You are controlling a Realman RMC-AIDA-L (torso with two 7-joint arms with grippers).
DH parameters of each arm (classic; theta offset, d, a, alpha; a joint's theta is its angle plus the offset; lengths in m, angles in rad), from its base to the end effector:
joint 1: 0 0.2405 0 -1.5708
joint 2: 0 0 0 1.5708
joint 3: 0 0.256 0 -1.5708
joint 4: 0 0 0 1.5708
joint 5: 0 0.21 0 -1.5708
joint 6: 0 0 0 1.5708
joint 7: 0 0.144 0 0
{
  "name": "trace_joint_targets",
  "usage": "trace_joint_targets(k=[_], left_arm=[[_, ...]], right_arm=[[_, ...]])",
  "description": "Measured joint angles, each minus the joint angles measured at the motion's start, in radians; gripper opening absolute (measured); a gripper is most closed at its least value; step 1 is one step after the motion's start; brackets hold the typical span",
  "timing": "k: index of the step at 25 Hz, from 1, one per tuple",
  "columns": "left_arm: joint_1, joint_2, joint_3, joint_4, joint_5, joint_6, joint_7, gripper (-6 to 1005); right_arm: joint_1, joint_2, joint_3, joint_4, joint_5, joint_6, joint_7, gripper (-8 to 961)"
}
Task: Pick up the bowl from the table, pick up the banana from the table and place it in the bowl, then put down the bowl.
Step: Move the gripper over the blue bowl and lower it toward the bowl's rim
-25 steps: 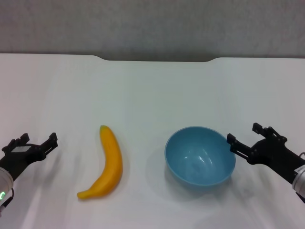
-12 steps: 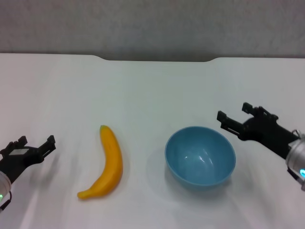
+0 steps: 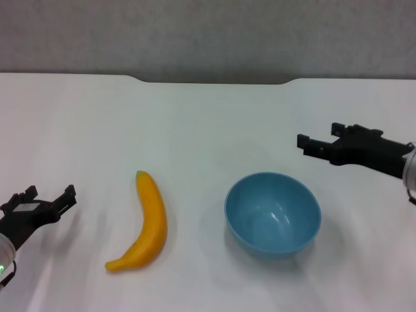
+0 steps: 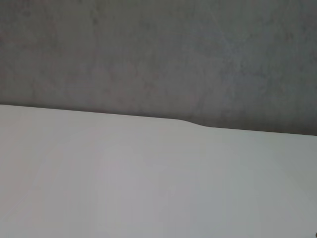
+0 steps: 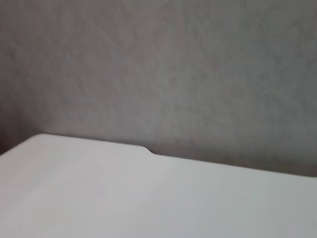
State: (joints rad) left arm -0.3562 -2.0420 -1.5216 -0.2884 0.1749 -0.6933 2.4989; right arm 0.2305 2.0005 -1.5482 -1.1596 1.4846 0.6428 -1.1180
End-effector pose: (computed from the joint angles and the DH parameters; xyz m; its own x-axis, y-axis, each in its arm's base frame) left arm -0.3768 0.3291 -0.0257 0.5792 0.3808 0.7208 0.8067 -0.1403 -0.5740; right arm 0.2476 0.3632 0.0048 0.6809 -0.4609 -0.5692 -0.7284 -0.5073 -0.4605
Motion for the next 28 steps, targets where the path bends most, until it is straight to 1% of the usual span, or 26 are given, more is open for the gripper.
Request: trace_joint_targets(k=[2,4,6,9,11,13,18,22,28], left_arm=[[0.000,-0.001,-0.002,-0.001,0.000,-0.001,0.000,879],[0.001,-0.001,-0.004,-0.001,0.000,-0.002,0.000,878],[0.000,-0.001,-0.002,-0.003,0.000,-0.002,0.000,877],[-0.002,-0.001,-0.002,-0.005,0.000,-0.006,0.000,876],[-0.003,-0.001,-0.002,-0.006,0.000,-0.007,-0.001,876],[-0.007,-0.001,-0.001,-0.007,0.000,-0.008,-0.002,875],[-0.009,-0.003,-0.003,-0.008,0.000,-0.010,-0.003,873],[-0.009,-0.002,-0.004,-0.009,0.000,-0.011,-0.008,872],[-0.012,-0.001,-0.001,-0.014,0.000,-0.011,-0.009,870]], right_arm=[[0.011,0.002,0.029,-0.040,-0.118,0.041,0.123,887],[0.038,0.001,0.059,-0.053,-0.199,0.096,0.220,887],[0.088,-0.001,0.112,-0.049,-0.298,0.183,0.316,886],[0.185,0.000,0.207,-0.006,-0.478,0.340,0.444,884],[0.244,0.000,0.252,0.046,-0.550,0.387,0.486,884],[0.293,0.001,0.277,0.114,-0.580,0.398,0.499,883],[0.375,0.000,0.287,0.270,-0.588,0.384,0.490,881],[0.418,0.002,0.286,0.336,-0.587,0.399,0.497,879],[0.459,0.002,0.279,0.398,-0.602,0.447,0.525,877]])
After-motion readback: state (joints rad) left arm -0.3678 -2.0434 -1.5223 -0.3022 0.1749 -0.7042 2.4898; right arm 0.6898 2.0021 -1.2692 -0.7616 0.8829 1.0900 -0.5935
